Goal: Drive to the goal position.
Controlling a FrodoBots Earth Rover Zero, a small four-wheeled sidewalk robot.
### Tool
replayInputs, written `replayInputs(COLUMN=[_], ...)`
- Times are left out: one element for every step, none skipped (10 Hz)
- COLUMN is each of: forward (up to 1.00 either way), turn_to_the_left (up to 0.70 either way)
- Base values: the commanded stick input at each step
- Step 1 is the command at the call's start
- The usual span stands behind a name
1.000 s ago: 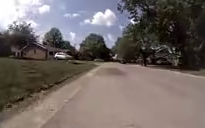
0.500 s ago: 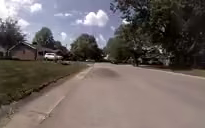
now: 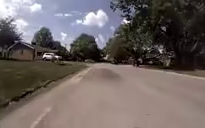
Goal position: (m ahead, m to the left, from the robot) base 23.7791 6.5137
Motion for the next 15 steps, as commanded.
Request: replayInputs(forward=[1.0, 1.0, 1.0, 1.0, 1.0, 1.0, 1.0, 1.0, 1.0, 1.0, 1.0, 1.0, 1.0, 1.0, 1.0], turn_to_the_left=[0.0, 0.0, 0.0, 0.0, 0.0, 0.0, 0.0, 0.0, 0.0, 0.0, 0.0, 0.0, 0.0, 0.04, 0.33])
